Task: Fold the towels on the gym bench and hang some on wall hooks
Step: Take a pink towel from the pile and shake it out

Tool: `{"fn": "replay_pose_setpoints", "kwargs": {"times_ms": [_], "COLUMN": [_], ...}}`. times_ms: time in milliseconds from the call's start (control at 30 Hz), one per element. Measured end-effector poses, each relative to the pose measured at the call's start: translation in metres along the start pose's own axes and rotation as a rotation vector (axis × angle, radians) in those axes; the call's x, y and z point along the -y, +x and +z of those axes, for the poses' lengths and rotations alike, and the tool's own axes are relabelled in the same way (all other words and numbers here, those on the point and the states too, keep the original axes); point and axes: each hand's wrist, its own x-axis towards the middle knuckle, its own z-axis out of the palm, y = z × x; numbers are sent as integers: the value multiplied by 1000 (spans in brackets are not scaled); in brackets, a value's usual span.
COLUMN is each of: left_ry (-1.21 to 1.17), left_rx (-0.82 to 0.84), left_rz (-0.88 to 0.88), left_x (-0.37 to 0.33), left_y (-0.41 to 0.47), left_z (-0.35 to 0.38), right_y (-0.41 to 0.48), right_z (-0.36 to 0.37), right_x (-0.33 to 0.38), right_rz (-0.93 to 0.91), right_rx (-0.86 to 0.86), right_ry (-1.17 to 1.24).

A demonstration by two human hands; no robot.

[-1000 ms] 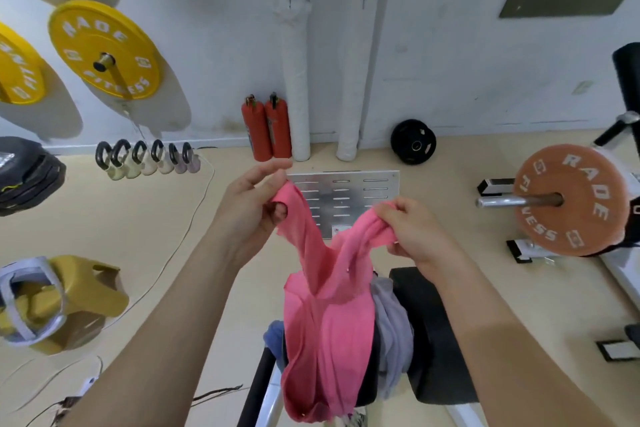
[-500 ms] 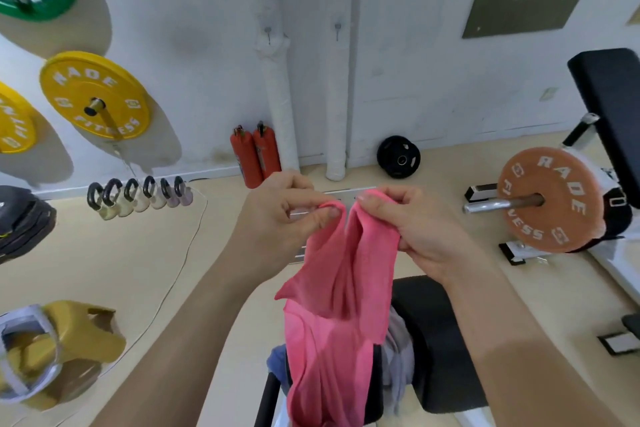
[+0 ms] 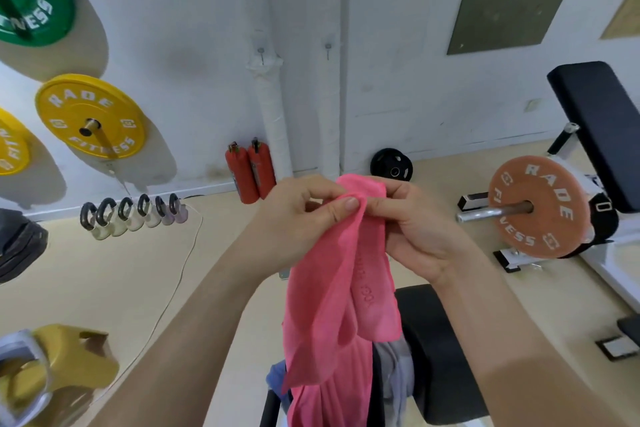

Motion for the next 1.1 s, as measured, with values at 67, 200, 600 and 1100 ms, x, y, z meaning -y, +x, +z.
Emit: {"fn": "replay_pose_setpoints", "kwargs": {"times_ms": [67, 200, 600, 1100], "left_ry": [-100, -145, -86, 171], "left_rx": [-92, -200, -332, -430], "left_rz": [-18, -31, 8, 31], "left_x": [-2, -4, -6, 1], "left_y": [-1, 0, 0, 6], "left_z": [1, 2, 13, 30], "right_y": [-2, -7, -28, -23], "right_z": [0, 3, 15, 12], "right_x": [0, -3, 13, 17], "right_rz": [-33, -110, -194, -241], "right_rx": [-36, -136, -122, -102], "right_ry": [-43, -252, -480, -634]}}
